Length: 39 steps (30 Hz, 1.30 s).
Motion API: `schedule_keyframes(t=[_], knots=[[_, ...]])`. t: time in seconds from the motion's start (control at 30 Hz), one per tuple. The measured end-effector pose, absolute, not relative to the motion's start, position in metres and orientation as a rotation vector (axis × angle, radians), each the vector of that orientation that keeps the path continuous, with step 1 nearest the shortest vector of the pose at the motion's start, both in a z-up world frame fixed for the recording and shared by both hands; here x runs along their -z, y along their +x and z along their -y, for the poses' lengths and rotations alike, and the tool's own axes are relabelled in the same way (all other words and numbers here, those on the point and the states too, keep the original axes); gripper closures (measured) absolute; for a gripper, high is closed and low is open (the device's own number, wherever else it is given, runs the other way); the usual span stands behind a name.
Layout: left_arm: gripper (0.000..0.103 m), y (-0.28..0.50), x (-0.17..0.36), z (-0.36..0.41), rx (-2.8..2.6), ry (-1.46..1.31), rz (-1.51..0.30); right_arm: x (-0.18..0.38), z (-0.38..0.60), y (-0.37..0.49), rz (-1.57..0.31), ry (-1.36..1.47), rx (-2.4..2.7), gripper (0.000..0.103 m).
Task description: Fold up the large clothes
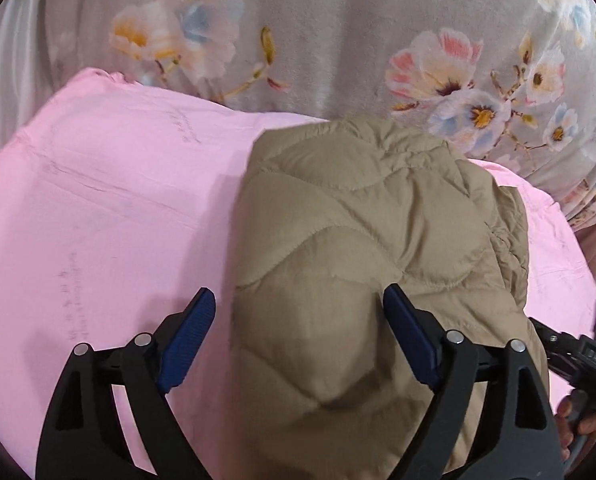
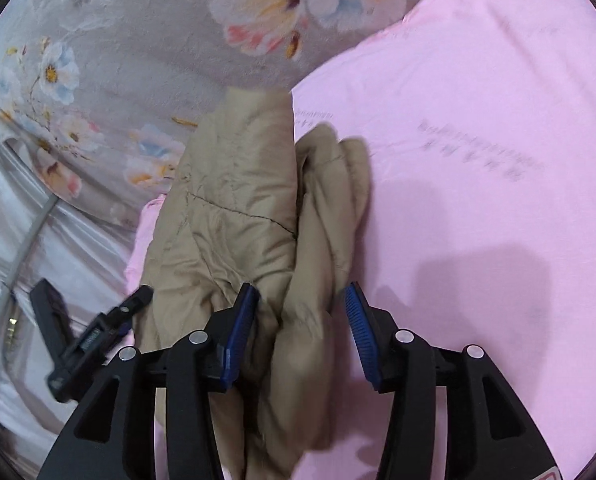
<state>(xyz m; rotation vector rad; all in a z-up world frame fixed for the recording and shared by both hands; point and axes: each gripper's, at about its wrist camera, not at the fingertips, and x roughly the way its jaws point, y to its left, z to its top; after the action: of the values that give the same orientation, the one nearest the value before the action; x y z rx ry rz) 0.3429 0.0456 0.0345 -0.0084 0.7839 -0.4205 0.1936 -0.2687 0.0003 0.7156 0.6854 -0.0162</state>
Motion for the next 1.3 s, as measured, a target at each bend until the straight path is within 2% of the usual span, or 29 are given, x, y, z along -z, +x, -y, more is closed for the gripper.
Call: schedule_keyframes(t=[0.07,0.1,0.13,0.2,0.33,0.53,0.83,1.3], knots=[[0.020,0.334,-0.049,-0.045,0.381,0.016,-0.765,-0.024,0.261,0.182,-0.648,0.612,0.080,0.057],[0.020,0.330,-0.056,-0.042,0.354,0.036,-0.751,-0.038,0.253,0.180,-0.634,0.553,0.096,0.061],[0.020,0.327,-0.061,-0.039,0.334,0.055,-0.738,-0.048,0.244,0.182,-0.629,0.502,0.106,0.070],[0.020,0.320,-0.071,-0.027,0.294,0.085,-0.724,-0.068,0.220,0.191,-0.620,0.382,0.128,0.078],[0.020,0.320,-0.074,-0.004,0.250,0.128,-0.715,-0.080,0.178,0.218,-0.603,0.186,0.175,0.084],[0.030,0.336,-0.049,0.021,0.240,0.137,-0.774,-0.050,0.168,0.260,-0.655,0.144,0.211,0.085],[0.027,0.343,-0.020,0.038,0.194,0.197,-0.727,-0.001,0.192,0.278,-0.701,0.259,0.196,0.088],[0.024,0.348,0.004,0.046,0.182,0.221,-0.656,0.019,0.188,0.283,-0.661,0.241,0.213,0.088]])
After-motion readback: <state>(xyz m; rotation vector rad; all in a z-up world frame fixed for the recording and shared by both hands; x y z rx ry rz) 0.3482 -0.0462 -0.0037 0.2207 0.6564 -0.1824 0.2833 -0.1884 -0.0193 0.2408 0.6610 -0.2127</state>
